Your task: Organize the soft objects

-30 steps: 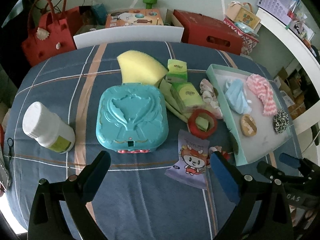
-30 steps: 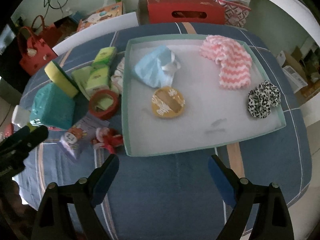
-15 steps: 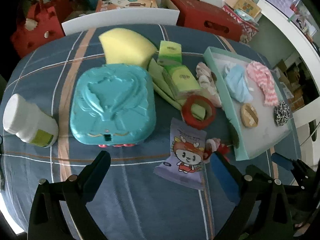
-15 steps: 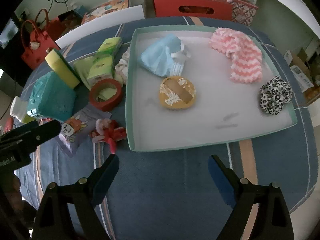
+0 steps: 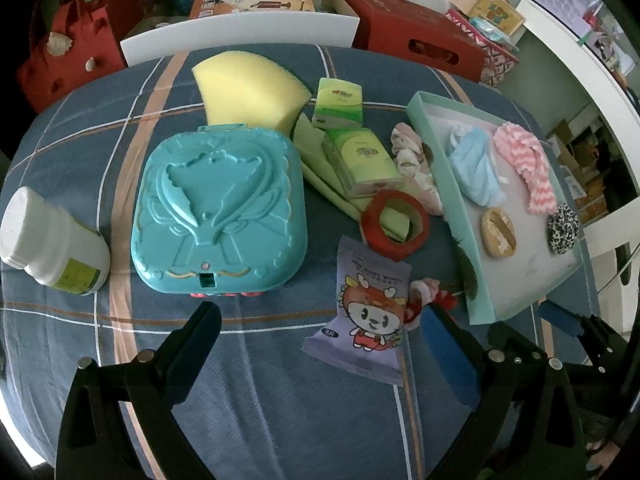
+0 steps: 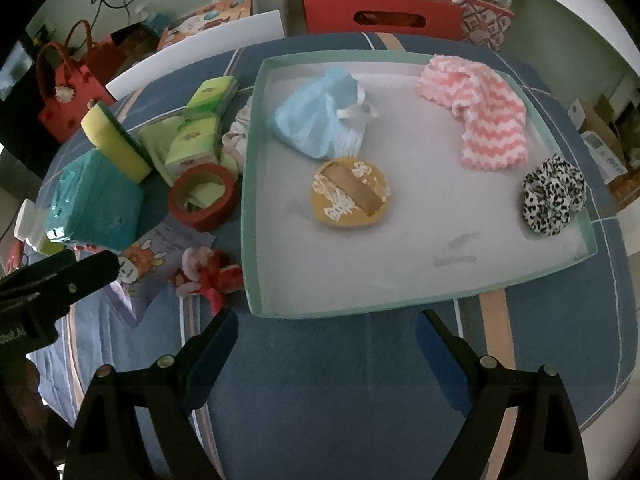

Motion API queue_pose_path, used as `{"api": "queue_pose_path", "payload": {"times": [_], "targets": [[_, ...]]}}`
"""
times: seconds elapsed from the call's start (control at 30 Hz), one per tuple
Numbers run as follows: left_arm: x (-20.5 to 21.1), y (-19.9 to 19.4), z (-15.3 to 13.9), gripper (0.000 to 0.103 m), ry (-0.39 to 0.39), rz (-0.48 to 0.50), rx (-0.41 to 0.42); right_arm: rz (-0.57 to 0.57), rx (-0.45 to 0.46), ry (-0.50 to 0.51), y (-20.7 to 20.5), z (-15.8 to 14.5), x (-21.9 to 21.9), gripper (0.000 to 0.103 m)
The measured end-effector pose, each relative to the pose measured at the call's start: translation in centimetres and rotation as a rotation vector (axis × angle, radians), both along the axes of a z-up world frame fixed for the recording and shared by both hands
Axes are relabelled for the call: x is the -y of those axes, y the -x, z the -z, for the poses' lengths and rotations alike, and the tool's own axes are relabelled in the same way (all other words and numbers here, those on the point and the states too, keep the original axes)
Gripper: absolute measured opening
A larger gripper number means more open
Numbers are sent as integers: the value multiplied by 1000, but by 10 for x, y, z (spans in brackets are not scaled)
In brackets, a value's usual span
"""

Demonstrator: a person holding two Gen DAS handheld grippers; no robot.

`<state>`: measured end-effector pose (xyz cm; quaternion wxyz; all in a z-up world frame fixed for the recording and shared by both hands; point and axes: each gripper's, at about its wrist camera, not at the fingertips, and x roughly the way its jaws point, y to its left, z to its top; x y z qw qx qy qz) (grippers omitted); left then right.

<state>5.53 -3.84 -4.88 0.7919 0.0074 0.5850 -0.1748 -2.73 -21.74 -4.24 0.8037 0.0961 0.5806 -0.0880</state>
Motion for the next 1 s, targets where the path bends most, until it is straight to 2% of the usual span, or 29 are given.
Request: {"api": "queue_pose_path", "payload": {"times": [0.9, 1.0], "targets": [[42, -8, 31, 100, -78, 86, -69, -8, -9, -18, -1, 12, -5, 92], [49, -3, 31, 93, -77, 101, -64, -12, -8, -14, -1, 13, -6, 92]]}}
